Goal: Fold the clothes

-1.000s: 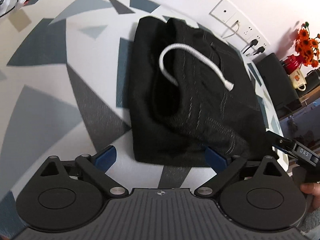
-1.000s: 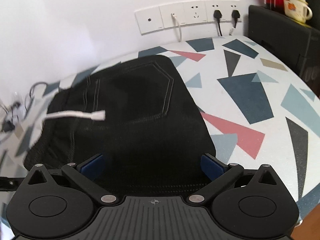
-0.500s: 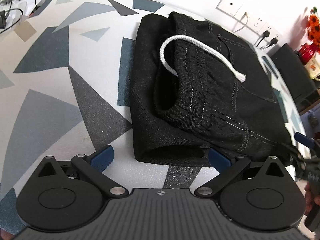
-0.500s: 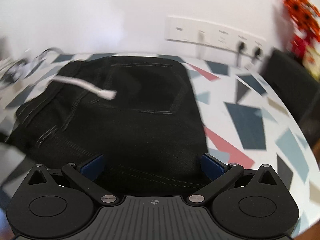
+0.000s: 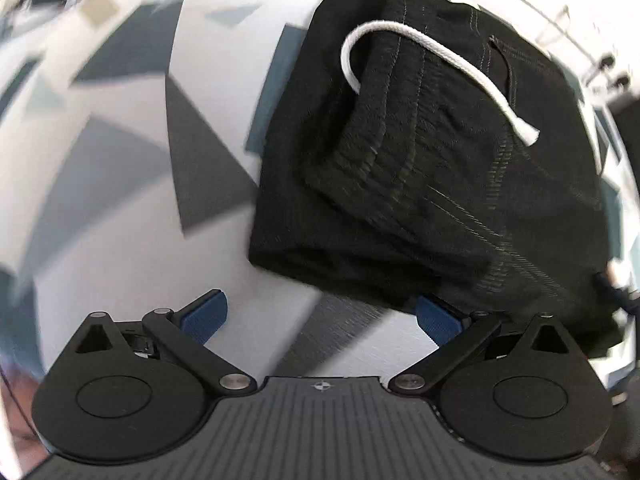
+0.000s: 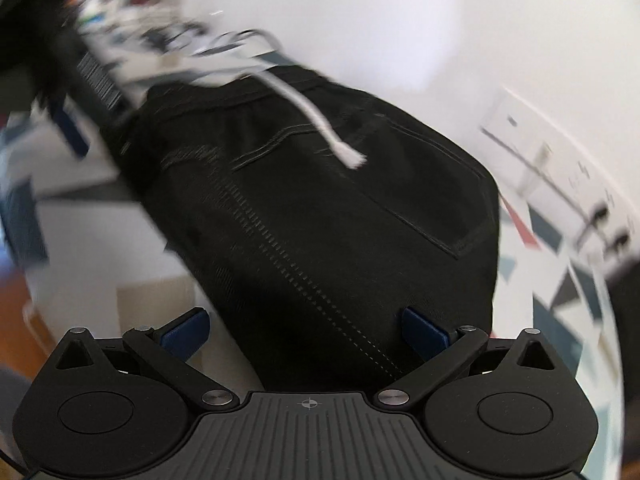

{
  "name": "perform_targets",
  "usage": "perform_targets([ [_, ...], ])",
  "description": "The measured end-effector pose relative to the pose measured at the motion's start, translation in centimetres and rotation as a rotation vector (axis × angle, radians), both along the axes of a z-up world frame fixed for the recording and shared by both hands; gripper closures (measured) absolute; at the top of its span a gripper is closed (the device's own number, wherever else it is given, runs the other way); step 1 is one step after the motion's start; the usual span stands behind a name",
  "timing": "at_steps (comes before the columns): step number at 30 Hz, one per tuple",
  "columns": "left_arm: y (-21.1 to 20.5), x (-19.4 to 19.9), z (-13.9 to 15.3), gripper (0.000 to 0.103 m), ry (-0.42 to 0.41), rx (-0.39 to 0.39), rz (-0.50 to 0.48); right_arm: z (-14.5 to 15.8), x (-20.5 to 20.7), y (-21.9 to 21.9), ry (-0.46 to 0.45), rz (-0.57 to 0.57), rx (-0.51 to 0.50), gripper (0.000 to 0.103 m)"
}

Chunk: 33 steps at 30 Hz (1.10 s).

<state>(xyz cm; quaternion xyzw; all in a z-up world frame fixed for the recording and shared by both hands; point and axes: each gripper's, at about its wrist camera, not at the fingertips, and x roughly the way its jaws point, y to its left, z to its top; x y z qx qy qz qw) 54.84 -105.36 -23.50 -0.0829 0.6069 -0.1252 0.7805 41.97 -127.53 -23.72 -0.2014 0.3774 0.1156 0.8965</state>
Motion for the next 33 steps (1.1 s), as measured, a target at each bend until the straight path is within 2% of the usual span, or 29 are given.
perform_targets([
  [3, -0.3, -1.3, -0.3, 0.0, 0.073, -0.175, 0.045, -0.3, 0.1, 0.2, 0.018, 0.098, 0.015, 0.001],
  [5, -0.6, -1.9, -0.4, 0.0, 0.066, -0.195, 0.11, -0.5, 0.3, 0.3, 0.008, 0.149, 0.026, 0.002],
  [7, -0.7, -2.5, -0.4, 0.0, 0.043, -0.196, 0.183, -0.5, 0.8, -0.1, 0.003, 0.168, 0.052, 0.011],
  [9, -0.7, -2.5, -0.4, 0.0, 0.048, -0.225, 0.217, -0.4, 1.3, -0.9, -0.011, 0.158, 0.083, 0.037],
  [11, -0.6, -2.4, -0.5, 0.0, 0.07, -0.269, 0.256, -0.3, 1.9, -1.9, -0.013, 0.159, 0.128, 0.042],
  [13, -0.5, -2.4, -0.7, 0.0, 0.077, -0.304, 0.313, 0.0, 2.0, -2.6, -0.024, 0.176, 0.169, 0.055],
  [15, -0.6, -2.4, -0.6, 0.0, 0.065, -0.34, 0.357, 0.5, 2.1, -3.2, -0.034, 0.187, 0.221, 0.076],
  [18, -1.4, -2.8, -0.8, 0.0, 0.058, -0.399, 0.386, 1.6, 2.5, -4.4, -0.023, 0.183, 0.341, 0.088],
  [20, -1.9, -3.2, -1.1, 0.0, 0.051, -0.434, 0.404, 1.8, 2.6, -4.8, -0.02, 0.195, 0.369, 0.09],
  [25, -1.2, -2.8, -1.1, 0.001, -0.033, -0.472, 0.506, 2.5, 2.7, -5.9, -0.014, 0.214, 0.432, 0.092],
  [29, -0.8, -1.5, -1.1, 0.005, -0.118, -0.438, 0.553, 2.7, 2.7, -6.5, -0.011, 0.241, 0.447, 0.093],
  [31, -1.2, -1.0, -1.2, 0.006, -0.134, -0.424, 0.583, 2.6, 2.7, -6.6, -0.005, 0.249, 0.455, 0.093],
  [32, -1.5, -0.8, -1.1, 0.01, -0.145, -0.408, 0.595, 2.5, 2.8, -6.7, -0.001, 0.249, 0.463, 0.093],
  [33, -2.0, -0.7, -1.0, 0.032, -0.161, -0.374, 0.592, 2.4, 2.9, -6.8, 0.003, 0.25, 0.471, 0.093],
])
